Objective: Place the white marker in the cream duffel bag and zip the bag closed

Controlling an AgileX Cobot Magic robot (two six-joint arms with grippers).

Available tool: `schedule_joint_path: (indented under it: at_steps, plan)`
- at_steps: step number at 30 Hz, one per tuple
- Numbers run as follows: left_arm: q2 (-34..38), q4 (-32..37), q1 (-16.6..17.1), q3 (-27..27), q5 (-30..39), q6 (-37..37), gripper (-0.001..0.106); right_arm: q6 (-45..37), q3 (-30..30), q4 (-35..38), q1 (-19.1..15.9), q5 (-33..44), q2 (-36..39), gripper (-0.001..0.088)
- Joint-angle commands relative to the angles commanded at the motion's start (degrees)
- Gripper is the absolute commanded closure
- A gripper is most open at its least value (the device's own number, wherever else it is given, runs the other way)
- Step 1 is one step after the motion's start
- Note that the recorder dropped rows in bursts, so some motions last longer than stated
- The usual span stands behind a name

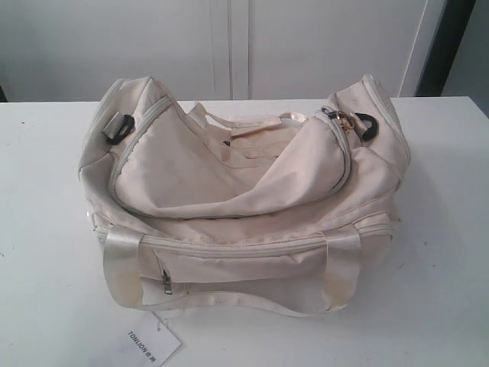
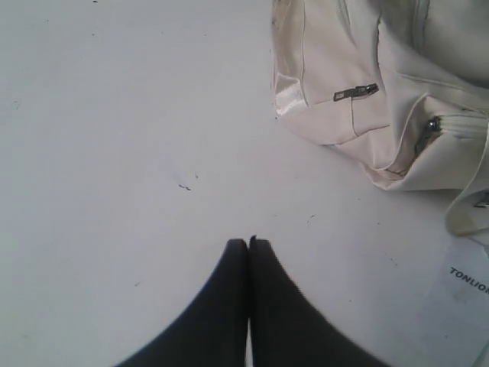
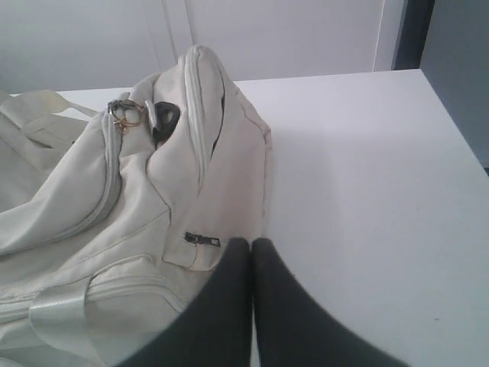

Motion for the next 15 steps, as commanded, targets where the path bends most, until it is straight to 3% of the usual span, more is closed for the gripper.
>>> schedule_joint_path:
  at_steps: [4,11,15]
  plan:
    - [-6.5,0.0,0.0,8.5,-6.0,-0.6,0.105,0.0,0.0,0.0,0.0,0.0,0.0,0.0868]
    - [-13.0,0.2,0.0,18.6,-6.5,-0.7,0.105,0.0,0.0,0.0,0.0,0.0,0.0,0.0868]
    - [-13.0,-0.1,2.4,19.9,-7.6,-0.7,0.105,0.0,0.0,0.0,0.0,-0.3,0.0,0.0868]
